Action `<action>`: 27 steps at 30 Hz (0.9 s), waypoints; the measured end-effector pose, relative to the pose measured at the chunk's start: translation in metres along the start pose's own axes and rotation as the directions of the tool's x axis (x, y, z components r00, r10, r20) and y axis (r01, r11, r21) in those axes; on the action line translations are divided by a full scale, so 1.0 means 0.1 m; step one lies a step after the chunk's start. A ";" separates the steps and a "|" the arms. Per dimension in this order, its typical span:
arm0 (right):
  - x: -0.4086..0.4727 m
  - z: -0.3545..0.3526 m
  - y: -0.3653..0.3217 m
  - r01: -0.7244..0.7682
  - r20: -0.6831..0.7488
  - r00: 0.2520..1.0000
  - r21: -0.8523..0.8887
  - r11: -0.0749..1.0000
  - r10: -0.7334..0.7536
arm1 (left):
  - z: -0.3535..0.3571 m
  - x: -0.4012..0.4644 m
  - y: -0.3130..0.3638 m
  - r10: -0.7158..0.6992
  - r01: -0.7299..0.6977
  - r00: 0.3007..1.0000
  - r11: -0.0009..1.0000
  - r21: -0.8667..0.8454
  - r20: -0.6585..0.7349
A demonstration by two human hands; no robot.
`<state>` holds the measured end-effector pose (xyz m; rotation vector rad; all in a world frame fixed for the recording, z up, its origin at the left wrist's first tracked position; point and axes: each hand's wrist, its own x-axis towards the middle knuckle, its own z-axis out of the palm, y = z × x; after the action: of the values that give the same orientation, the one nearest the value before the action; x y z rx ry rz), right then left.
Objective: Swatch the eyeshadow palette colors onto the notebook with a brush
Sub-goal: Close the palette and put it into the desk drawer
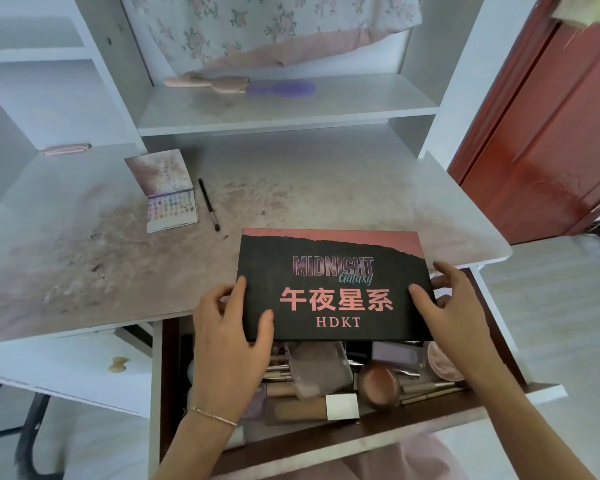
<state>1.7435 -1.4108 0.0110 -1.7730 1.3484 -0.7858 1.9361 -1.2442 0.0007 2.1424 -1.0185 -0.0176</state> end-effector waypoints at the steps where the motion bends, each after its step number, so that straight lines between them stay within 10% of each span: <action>1: 0.02 -0.01 0.00 -0.055 0.041 0.998 0.057 0.997 0.052 | 0.00 -0.03 0.01 -0.039 0.040 0.999 0.996 -0.076 0.006; 11: -0.03 -0.10 0.14 -0.165 0.224 0.961 0.001 0.986 0.161 | -0.08 -0.10 -0.04 -0.144 0.145 0.989 0.938 -0.314 0.026; 27: -0.04 -0.17 0.28 -0.195 0.436 0.843 -0.298 0.935 0.315 | -0.10 -0.27 -0.35 -0.297 0.458 0.842 0.834 -0.307 0.450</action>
<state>1.7139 -1.4148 -0.0040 -1.7629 1.3353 -0.0176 1.9439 -1.2062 -0.0219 1.9487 -0.6851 -0.8128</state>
